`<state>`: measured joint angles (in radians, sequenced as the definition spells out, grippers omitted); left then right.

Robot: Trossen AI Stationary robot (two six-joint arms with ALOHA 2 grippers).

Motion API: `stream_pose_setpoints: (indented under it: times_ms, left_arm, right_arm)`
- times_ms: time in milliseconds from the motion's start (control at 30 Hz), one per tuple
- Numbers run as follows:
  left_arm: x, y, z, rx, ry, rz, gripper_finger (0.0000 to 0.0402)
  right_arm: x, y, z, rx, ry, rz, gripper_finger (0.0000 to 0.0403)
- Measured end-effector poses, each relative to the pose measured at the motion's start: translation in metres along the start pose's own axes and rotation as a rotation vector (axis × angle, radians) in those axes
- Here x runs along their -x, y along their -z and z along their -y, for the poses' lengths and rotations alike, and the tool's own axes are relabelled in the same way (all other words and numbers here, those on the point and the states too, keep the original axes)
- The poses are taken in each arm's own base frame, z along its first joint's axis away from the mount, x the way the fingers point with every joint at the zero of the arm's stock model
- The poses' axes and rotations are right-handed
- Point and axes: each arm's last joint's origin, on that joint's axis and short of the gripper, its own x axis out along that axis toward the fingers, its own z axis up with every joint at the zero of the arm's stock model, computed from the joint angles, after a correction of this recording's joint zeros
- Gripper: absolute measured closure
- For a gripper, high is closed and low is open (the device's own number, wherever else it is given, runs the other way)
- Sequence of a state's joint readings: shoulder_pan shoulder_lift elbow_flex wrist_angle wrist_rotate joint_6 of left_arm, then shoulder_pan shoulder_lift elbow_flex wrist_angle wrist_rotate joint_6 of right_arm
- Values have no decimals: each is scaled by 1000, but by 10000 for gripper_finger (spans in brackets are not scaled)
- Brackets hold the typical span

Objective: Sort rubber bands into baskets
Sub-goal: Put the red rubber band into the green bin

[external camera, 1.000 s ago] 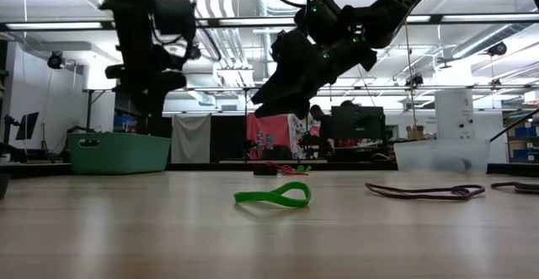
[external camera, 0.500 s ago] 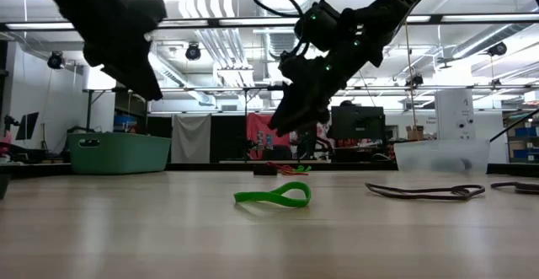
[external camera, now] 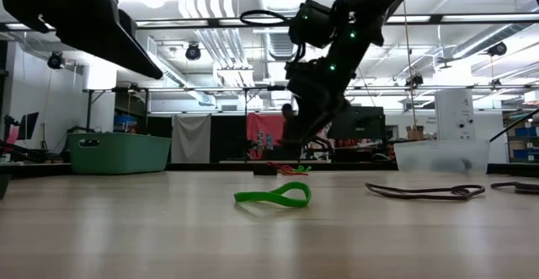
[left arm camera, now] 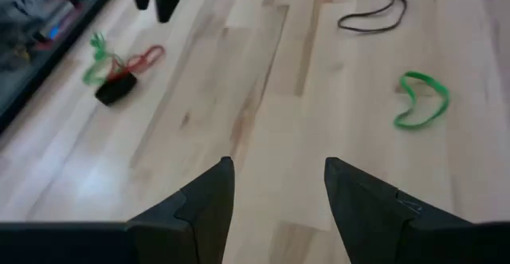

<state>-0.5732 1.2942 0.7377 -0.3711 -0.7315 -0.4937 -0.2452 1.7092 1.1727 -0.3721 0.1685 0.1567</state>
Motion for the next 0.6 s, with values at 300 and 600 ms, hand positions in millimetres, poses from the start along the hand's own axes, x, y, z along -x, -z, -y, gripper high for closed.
stream_pose_setpoints:
  times_ms: [300,600]
  left_arm:
    - [-1,2,-2,-32,-57,26,239]
    - [-4,-1,-1,51,-116,138,241]
  right_arm:
    - [-3,-18,21,-14,41,41,197]
    - [-36,-7,31,130,62,-38,210]
